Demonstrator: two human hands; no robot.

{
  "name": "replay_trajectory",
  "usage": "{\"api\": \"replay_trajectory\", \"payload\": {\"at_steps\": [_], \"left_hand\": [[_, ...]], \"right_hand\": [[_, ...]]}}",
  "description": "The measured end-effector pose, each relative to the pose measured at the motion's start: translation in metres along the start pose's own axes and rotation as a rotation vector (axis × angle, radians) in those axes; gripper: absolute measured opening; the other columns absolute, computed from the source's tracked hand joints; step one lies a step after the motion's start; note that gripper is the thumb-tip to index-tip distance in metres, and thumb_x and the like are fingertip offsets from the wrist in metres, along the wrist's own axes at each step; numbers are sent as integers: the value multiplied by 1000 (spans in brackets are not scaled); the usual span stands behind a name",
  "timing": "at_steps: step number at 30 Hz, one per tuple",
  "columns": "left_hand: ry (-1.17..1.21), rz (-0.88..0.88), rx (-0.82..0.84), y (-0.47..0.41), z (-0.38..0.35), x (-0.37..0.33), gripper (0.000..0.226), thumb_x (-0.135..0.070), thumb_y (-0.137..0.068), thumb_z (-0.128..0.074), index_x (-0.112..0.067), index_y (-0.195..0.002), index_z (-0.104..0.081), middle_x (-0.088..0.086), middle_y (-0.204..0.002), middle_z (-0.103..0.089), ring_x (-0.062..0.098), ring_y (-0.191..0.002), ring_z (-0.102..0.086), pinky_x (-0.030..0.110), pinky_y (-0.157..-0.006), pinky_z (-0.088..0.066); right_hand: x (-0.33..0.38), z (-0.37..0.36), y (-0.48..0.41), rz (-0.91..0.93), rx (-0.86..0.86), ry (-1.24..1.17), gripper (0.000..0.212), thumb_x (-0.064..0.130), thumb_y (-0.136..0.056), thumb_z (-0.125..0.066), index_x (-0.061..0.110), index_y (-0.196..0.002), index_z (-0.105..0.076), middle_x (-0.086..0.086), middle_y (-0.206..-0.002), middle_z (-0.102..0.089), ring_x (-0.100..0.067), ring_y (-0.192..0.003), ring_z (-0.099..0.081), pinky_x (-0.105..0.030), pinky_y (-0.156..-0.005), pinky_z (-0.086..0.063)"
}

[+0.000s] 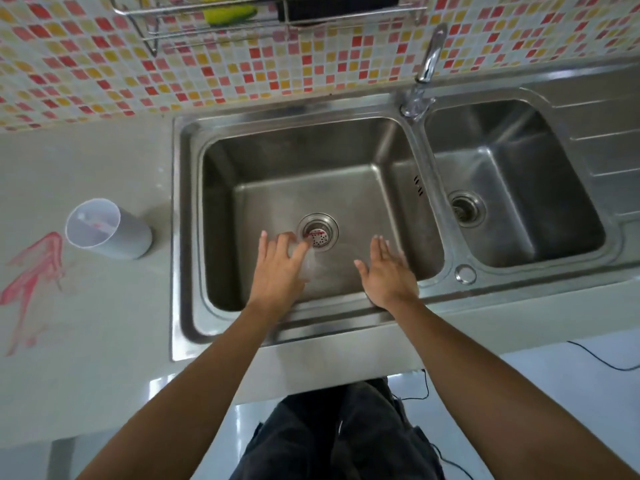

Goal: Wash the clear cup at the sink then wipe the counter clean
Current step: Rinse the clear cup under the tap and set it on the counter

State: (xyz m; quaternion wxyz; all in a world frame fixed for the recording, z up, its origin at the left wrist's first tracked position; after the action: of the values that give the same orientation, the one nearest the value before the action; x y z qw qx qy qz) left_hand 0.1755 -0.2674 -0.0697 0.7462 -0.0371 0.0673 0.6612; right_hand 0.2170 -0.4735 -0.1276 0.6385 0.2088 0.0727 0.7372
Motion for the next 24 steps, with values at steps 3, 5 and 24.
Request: {"api": "replay_trajectory", "payload": {"at_steps": [3,5,24], "left_hand": [[-143,-93,-21,-2,-1,1,81,-23,-55,-90,-17,-127,-54,18,-120,-55,37,-115,-52,55,-115,-19],[-219,-142,-14,-4,-1,2,80,-26,-60,-88,-17,-131,-52,19,-124,-54,38,-118,-51,55,-116,-16],[-542,-395,-54,-14,-5,1,82,-14,-59,-81,-19,-132,-46,14,-128,-56,33,-124,-51,52,-116,-22]], "right_hand": [[2,0,-1,-1,7,33,70,50,-99,-20,8,-152,-3,-7,-161,-6,-20,-148,-5,-42,-120,-8],[2,0,-1,-11,10,40,69,49,-100,-21,9,-152,-3,-6,-161,-6,-19,-148,-5,-43,-120,-7],[2,-2,-2,6,9,7,68,51,-99,-17,13,-153,0,-2,-162,-2,-17,-148,-1,-42,-120,-5]]}}
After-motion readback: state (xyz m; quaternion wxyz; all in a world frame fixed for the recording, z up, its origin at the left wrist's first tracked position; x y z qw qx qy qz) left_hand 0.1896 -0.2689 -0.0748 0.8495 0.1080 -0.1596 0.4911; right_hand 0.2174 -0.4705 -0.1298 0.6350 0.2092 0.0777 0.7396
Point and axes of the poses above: each hand's wrist, its own y-axis away from the middle knuckle, its own z-axis out of the back of the hand, x = y × z, the point moved 3 cm from there along -y, towards the middle knuckle
